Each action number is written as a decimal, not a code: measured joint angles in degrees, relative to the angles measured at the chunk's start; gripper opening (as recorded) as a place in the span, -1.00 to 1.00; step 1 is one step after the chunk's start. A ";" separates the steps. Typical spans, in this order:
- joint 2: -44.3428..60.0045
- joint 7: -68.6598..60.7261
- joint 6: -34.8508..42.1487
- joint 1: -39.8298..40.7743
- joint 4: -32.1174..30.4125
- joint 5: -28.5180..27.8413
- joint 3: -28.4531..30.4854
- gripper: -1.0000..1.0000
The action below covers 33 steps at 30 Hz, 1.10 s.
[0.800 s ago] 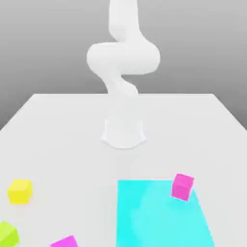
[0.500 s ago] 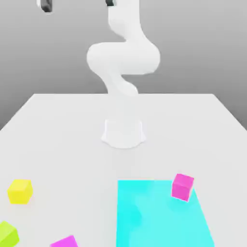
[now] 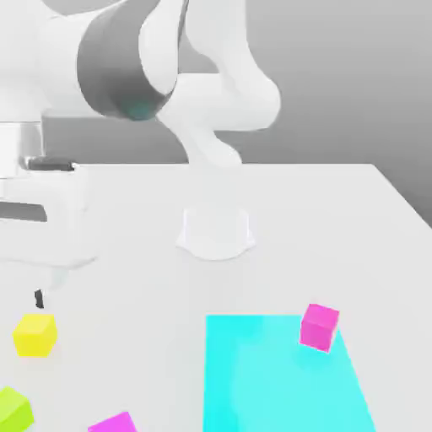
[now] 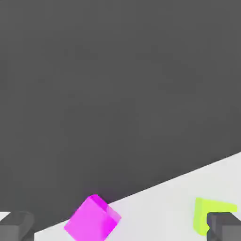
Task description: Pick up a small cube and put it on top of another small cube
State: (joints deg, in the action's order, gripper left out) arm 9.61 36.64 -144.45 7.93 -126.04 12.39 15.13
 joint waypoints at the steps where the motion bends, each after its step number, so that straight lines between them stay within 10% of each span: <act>1: 2.06 -0.28 -0.49 0.54 0.21 0.37 0.23 0.00; 11: 22.55 -3.39 -8.76 6.96 3.28 4.52 -0.86 0.00; 12: 24.14 -3.84 -9.92 7.52 3.67 5.14 -1.55 -1.00; 33: 12.65 -3.71 -4.21 -5.06 -0.90 -4.93 -5.06 -1.00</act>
State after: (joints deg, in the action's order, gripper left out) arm 22.27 32.93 -148.66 2.86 -126.94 7.46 10.07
